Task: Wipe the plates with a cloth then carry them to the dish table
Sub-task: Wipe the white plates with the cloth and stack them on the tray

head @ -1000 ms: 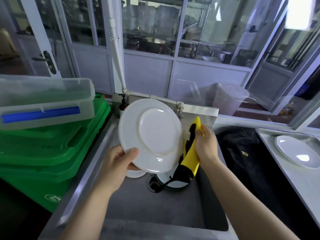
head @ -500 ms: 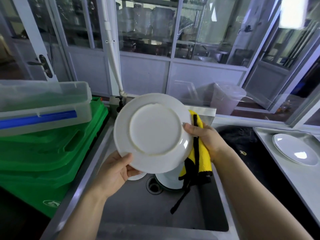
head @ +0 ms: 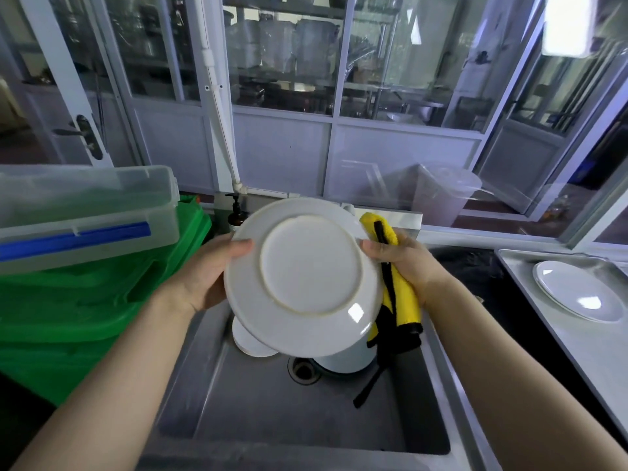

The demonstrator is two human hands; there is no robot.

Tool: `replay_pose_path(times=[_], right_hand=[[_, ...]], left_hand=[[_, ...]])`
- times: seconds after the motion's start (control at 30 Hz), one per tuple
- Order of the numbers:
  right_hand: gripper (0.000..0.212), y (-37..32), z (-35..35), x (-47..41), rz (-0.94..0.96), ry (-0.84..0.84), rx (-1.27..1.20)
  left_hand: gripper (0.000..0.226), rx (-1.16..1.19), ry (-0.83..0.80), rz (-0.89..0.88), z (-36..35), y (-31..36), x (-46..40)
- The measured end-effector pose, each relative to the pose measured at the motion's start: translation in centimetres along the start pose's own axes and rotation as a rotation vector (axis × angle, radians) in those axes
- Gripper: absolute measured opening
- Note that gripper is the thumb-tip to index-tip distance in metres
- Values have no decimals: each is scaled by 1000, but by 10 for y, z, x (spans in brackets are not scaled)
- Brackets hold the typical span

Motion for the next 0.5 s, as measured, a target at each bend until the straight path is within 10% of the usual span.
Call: replay_pose_path(times=[0.13,0.5], right_hand=[[28,-7,13,-2,205,354,386],[49,-10,-38,20,569,371,1040]], left_hand=[[32,108,140,-89,-3,-5,-5],[19,158,537,-383,-30,-7,-19]])
Point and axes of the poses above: each hand's wrist, its own x-axis away from the middle knuckle, its own z-axis out of the back of the hand, y = z × x, the point moved 5 cm from there along -x, towards the middle knuckle, and after that the axes turned 1 degree about x, right-handed, at the moved point
